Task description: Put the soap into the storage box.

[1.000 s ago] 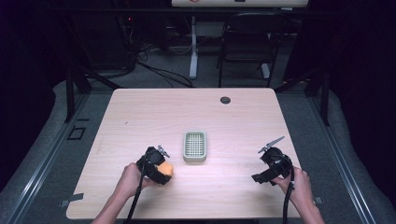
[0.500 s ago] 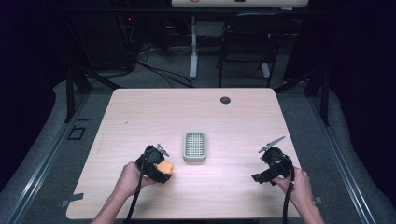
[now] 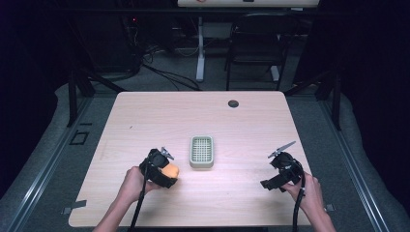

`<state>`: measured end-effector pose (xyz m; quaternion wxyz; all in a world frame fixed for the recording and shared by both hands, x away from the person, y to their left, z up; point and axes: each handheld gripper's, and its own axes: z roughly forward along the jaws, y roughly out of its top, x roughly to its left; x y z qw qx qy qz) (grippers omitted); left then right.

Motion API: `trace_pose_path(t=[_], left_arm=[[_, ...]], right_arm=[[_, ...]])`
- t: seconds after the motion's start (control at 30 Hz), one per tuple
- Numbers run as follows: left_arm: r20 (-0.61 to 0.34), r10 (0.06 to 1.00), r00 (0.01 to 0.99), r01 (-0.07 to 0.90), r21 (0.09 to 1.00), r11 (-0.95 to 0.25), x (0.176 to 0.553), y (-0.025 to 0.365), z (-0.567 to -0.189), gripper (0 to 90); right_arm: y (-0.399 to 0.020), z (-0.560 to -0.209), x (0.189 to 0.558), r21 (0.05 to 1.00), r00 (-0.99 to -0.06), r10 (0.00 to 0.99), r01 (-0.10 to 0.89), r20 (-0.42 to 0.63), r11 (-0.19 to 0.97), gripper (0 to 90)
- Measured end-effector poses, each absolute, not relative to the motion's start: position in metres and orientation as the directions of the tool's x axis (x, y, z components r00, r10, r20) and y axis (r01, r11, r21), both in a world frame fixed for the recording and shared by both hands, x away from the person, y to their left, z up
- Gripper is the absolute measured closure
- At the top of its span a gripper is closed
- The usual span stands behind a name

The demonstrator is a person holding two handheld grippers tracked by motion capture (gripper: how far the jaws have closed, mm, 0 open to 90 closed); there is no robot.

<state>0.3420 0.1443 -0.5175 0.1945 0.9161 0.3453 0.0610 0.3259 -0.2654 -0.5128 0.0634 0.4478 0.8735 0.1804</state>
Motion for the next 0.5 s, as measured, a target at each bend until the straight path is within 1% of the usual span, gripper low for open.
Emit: trace_pose_path(t=[0.2, 0.33, 0.5], left_arm=[[-0.024, 0.652, 0.758, 0.602, 0.41, -0.685, 0.3425, 0.1434, -0.5141, 27.3], [-0.024, 0.651, 0.758, 0.601, 0.412, -0.685, 0.343, 0.1427, -0.5125, 27.3], [-0.022, 0.647, 0.762, 0.592, 0.428, -0.683, 0.3423, 0.1411, -0.5085, 27.3]], right_arm=[[-0.2662, -0.5128, 0.3248, 0.38, -0.587, 0.807, 0.761, 0.06, 0.525, 7.7], [-0.2678, -0.512, 0.3247, 0.365, -0.593, 0.804, 0.761, 0.054, 0.536, 7.9], [-0.2682, -0.5124, 0.3236, 0.379, -0.585, 0.809, 0.763, 0.057, 0.524, 8.2]])
